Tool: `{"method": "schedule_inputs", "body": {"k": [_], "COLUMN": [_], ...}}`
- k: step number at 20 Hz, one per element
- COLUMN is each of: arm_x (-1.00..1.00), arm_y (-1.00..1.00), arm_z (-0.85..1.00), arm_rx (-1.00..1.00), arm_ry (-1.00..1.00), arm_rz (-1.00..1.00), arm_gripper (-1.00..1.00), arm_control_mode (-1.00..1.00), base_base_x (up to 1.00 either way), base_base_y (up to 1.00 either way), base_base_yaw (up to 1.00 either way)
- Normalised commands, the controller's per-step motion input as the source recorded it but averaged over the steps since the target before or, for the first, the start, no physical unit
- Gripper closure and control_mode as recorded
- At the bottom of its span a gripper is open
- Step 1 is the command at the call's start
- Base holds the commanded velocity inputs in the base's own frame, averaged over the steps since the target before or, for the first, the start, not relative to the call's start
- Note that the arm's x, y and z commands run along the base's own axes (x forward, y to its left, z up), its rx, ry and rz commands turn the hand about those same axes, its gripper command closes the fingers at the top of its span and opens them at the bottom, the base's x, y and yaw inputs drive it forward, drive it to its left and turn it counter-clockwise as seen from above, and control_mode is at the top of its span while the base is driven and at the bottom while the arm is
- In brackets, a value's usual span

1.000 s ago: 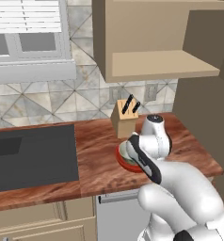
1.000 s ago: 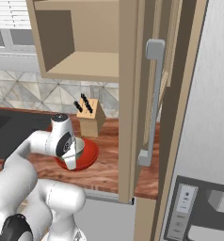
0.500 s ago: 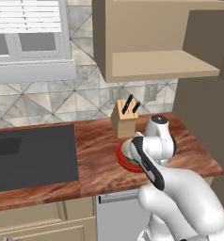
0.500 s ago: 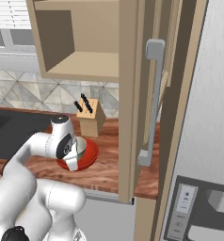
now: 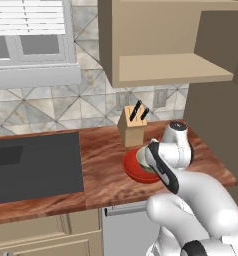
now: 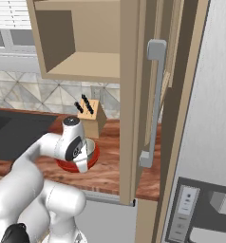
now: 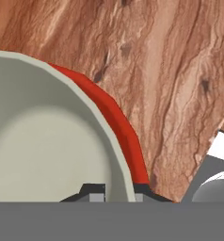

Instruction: Pick up the bowls on the counter and stack them on top of one another in the open cabinet. Place the smaller bowl on top of the larger bowl.

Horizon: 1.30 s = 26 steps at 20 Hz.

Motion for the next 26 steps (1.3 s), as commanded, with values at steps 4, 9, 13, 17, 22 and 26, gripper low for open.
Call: {"method": "schedule_inputs", "body": {"k": [4,9,13,17,22,26], "arm_x": [0.28,0.29,0.01,0.00,-0.02,-0.30], "arm_y": [0.15,0.22,0.06,0.00,-0.05,-0.11], "arm_z": [-0.03,-0.05,-0.21,-0.25,-0.05,0.30], "arm_rx": [0.00,0.00,0.00,0.01,0.04,0.09], "arm_ry": [0.00,0.00,0.00,0.00,0.00,-0.03], "arm_rz": [0.00,0.00,0.00,0.00,0.00,0.00], "arm_gripper": [1.00,1.00,1.00,-1.00,-1.00,-1.00], "arm_control_mode": [-1.00,-1.00,-1.00,-1.00,-1.00,-1.00], "base_base_x": [0.00,0.00,0.00,0.00,0.00,0.00], "base_base_y": [0.00,0.00,0.00,0.00,0.00,0.00], "base_base_yaw": [0.00,0.00,0.00,0.00,0.00,0.00]}}
